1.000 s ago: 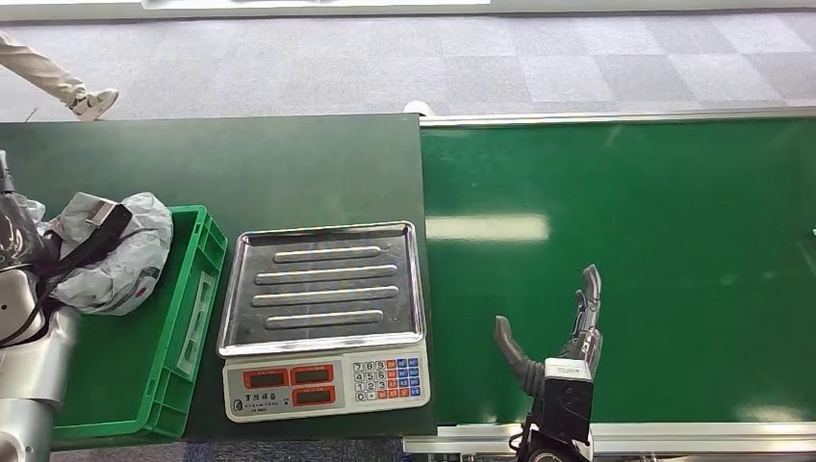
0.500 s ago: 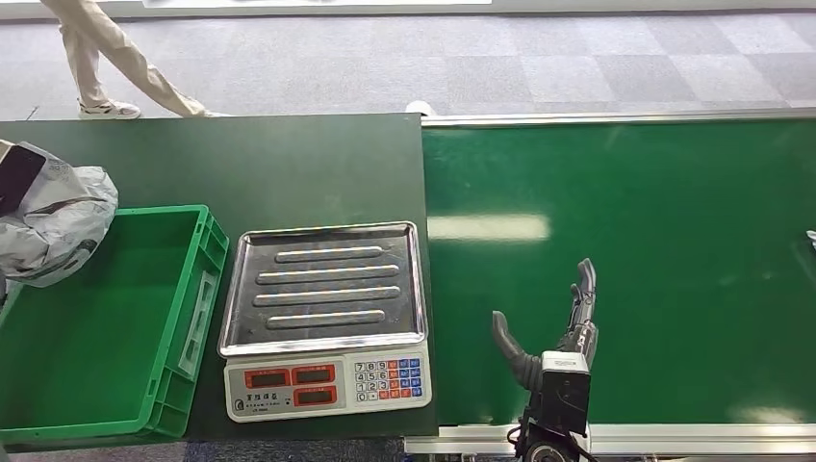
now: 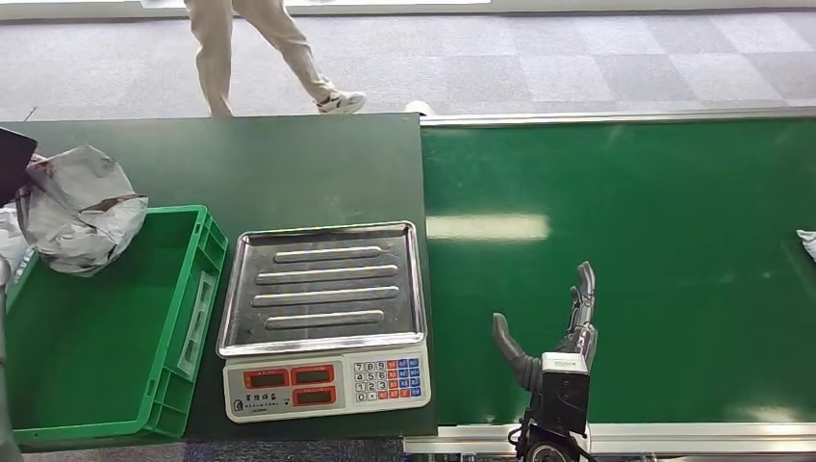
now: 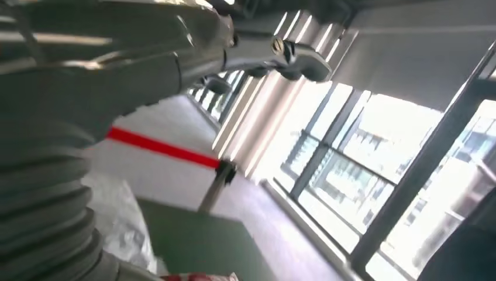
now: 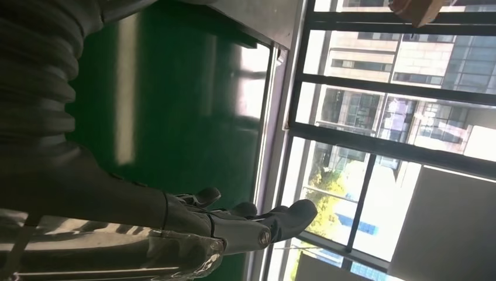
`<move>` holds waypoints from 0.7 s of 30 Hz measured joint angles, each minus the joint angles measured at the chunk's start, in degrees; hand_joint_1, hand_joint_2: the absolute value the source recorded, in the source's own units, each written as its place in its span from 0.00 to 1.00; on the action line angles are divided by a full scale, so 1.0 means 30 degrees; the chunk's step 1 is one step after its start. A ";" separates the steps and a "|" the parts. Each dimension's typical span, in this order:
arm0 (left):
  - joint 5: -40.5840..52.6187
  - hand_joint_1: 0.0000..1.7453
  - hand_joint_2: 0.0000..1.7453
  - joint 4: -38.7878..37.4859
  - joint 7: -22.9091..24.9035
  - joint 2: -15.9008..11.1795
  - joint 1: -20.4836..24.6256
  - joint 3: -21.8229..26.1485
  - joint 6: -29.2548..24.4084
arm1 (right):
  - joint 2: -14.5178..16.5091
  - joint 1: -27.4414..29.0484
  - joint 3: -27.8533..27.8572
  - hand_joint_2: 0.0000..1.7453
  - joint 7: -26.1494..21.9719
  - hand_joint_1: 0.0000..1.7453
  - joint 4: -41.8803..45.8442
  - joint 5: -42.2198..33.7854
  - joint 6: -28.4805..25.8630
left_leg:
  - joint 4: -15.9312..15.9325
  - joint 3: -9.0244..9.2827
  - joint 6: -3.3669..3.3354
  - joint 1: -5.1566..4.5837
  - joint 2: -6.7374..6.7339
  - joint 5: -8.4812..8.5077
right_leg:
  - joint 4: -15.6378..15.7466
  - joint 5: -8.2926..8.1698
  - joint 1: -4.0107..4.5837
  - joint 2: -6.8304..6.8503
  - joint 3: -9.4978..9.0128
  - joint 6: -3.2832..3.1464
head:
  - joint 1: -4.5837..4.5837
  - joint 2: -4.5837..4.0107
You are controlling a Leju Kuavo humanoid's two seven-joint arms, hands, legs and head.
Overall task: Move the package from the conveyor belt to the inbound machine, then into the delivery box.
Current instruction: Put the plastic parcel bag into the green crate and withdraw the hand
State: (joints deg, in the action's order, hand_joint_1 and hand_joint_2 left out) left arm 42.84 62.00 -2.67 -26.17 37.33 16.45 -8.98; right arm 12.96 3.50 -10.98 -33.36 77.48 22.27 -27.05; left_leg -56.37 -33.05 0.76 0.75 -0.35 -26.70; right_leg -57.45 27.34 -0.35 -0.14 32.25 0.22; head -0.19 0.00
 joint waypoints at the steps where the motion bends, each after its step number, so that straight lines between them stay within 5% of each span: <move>1: -0.0550 0.00 1.00 0.0087 0.0243 -0.0115 -0.0069 -0.0270 0.1929 | 0.0000 -0.0015 0.0069 1.00 -0.0047 0.00 -0.0025 -0.0025 0.0015 | 0.0000 0.0000 0.0000 -0.0001 0.0001 0.0000 | 0.0000 0.0000 -0.0001 0.0001 -0.0006 0.0000 | 0.0002 0.0000; 3: -0.0713 0.00 1.00 0.0048 0.0677 -0.0560 -0.0245 -0.0976 0.4838 | 0.0000 -0.0038 0.0253 1.00 -0.0113 0.00 -0.0044 -0.0026 0.0146 | 0.0000 0.0000 0.0000 -0.0002 -0.0020 0.0000 | 0.0000 -0.0006 -0.0001 -0.0016 -0.0005 -0.0005 | 0.0002 0.0000; 5: -0.0392 0.00 1.00 -0.0277 0.0842 -0.1075 -0.0345 -0.1586 0.5767 | 0.0000 -0.0037 0.0452 1.00 -0.0128 0.00 -0.0044 0.0042 0.0303 | 0.0000 0.0003 0.0000 -0.0001 -0.0056 0.0000 | -0.0001 -0.0013 0.0000 -0.0046 0.0010 -0.0011 | 0.0000 0.0000; 10: 0.4198 0.00 1.00 -0.2383 0.3473 -0.2281 0.0408 -0.2986 0.4339 | 0.0007 -0.0006 0.0683 1.00 0.0007 0.00 -0.0044 0.0390 0.0443 | 0.0000 0.0008 0.0001 0.0011 -0.0044 0.0000 | -0.0001 -0.0011 0.0013 -0.0052 0.0021 -0.0015 | 0.0002 0.0000; 13: 0.8515 0.00 1.00 -0.4934 0.4407 -0.3328 0.2431 -0.4353 0.5414 | 0.0051 -0.0002 0.0741 1.00 0.0248 0.00 -0.0047 0.0703 0.0519 | 0.0000 0.0005 0.0011 0.0044 -0.0051 0.0006 | -0.0002 -0.0011 0.0045 -0.0053 0.0028 -0.0020 | 0.0002 0.0000; 17: 1.1191 0.00 1.00 -0.7877 0.2309 -0.4782 0.6083 -0.6722 0.8410 | 0.0066 -0.0012 0.0858 1.00 0.0308 0.00 -0.0089 0.0920 0.0508 | 0.0000 -0.0002 0.0022 0.0066 -0.0053 0.0015 | -0.0004 -0.0021 0.0065 -0.0054 0.0021 -0.0033 | 0.0002 0.0000; 21: 1.1556 0.00 1.00 -0.9045 0.1618 -0.5760 0.8695 -0.8701 0.9506 | 0.0062 -0.0011 0.1031 1.00 0.0301 0.00 -0.0145 0.1057 0.0397 | 0.0000 -0.0008 0.0024 0.0063 -0.0064 0.0014 | -0.0005 -0.0022 0.0062 -0.0060 0.0022 -0.0034 | 0.0002 0.0000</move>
State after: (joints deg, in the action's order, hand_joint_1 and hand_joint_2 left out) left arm 77.51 34.87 2.19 -43.45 63.41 -9.65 19.54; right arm 13.15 3.47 -7.89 -32.46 77.05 25.44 -25.86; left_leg -56.37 -33.08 0.83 0.94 -0.55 -26.66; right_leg -57.47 27.27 -0.16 -0.32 32.31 0.12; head -0.18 0.00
